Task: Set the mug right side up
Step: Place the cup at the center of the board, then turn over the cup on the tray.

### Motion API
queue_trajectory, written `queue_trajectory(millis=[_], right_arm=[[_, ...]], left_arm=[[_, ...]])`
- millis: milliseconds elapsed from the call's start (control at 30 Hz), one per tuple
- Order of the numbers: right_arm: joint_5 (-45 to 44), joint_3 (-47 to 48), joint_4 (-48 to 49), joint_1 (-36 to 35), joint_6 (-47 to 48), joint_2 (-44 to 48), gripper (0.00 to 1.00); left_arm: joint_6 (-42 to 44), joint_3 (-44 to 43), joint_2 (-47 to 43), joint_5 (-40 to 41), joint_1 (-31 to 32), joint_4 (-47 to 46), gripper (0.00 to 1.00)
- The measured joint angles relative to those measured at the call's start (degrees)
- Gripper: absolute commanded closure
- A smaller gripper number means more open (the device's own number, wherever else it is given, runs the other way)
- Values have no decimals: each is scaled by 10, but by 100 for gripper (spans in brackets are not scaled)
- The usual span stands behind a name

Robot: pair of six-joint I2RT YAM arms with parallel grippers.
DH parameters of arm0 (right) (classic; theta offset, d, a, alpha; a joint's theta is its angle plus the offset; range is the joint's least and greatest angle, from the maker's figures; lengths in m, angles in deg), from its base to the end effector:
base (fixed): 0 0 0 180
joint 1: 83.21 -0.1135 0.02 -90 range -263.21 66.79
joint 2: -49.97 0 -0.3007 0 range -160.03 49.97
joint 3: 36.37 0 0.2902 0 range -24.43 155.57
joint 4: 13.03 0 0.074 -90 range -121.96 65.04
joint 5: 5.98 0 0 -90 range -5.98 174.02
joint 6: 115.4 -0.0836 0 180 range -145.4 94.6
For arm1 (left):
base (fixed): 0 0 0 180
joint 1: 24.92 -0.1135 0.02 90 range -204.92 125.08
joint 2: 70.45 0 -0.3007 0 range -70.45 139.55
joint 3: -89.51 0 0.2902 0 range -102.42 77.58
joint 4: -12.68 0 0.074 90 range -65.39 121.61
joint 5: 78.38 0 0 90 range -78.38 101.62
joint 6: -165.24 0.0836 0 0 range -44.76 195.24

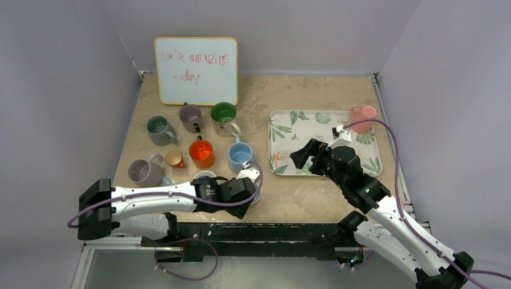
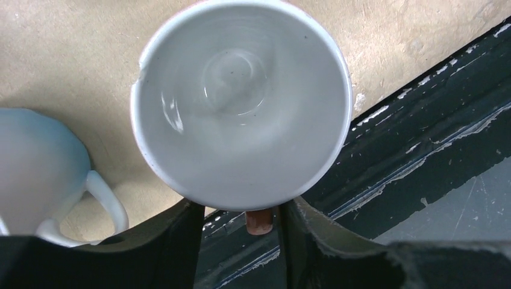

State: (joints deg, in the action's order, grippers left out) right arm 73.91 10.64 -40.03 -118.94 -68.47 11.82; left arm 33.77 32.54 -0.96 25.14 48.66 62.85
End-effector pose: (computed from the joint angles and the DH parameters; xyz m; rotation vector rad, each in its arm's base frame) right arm 0.1862 0.1159 0.2953 0.2500 1.9412 0.7649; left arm 0.0948 -0.2527 0.1943 0.6634 2.5828 -0.3767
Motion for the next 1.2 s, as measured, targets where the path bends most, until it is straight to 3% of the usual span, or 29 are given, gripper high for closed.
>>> queue_trajectory(millis=[300, 467, 600, 733, 933, 1200], right_arm=[[-34, 21, -17, 0, -19, -21, 1], [-48, 30, -18, 0, -33, -49, 1], [-53, 31, -11, 0, -41, -74, 1], [-57, 40, -7, 0, -46, -110, 1], [-120, 107, -46, 0, -69, -183, 1], [-203, 201, -76, 11, -87, -315, 1]], left_arm=[[-10, -26, -75, 43, 0, 22, 18], [9, -67, -131, 86, -12, 32, 10], [52, -97, -152, 107, -62, 27, 3], [100, -103, -153, 76, -158, 6, 0], [162, -153, -109, -33, -283, -7, 0], [203, -180, -105, -93, -323, 8, 0]])
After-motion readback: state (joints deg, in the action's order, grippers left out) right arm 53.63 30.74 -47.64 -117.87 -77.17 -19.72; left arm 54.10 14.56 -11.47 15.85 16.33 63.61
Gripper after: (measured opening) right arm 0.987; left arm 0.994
